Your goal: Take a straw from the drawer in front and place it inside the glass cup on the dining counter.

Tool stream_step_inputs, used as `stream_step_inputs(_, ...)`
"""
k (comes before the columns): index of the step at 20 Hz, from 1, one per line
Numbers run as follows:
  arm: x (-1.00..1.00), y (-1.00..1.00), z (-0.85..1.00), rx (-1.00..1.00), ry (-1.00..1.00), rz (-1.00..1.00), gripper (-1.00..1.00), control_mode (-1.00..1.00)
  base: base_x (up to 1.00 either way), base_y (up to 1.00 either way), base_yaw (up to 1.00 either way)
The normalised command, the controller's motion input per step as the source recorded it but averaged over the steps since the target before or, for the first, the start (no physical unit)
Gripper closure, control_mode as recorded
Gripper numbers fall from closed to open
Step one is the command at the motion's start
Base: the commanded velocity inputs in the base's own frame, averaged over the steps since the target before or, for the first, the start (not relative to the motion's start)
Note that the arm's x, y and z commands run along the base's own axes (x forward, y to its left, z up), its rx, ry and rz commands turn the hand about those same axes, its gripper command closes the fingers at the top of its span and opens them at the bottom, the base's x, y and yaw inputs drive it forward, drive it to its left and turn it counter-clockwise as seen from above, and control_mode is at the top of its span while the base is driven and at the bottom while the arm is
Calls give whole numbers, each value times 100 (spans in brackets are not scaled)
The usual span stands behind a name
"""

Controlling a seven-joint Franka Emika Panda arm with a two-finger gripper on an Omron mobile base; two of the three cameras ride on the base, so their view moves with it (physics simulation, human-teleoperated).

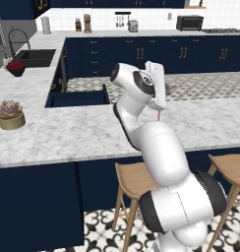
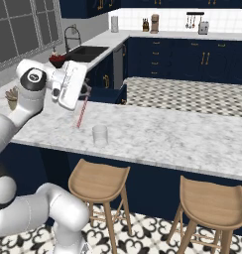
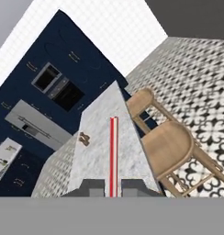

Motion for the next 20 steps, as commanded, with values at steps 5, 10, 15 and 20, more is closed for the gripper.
stream_step_inputs(5, 78, 2, -64, 0, -40, 0, 100, -100, 0, 0, 0)
stream_step_inputs(10, 88, 20, -48, 0, -33, 0, 100, -100, 0, 0, 0)
stream_step_inputs(15, 54, 21, -14, 9, -36, 1, 100, -100, 0, 0, 0)
stream_step_inputs(20, 35, 3, -16, 22, -42, 8, 100, -100, 0, 0, 0)
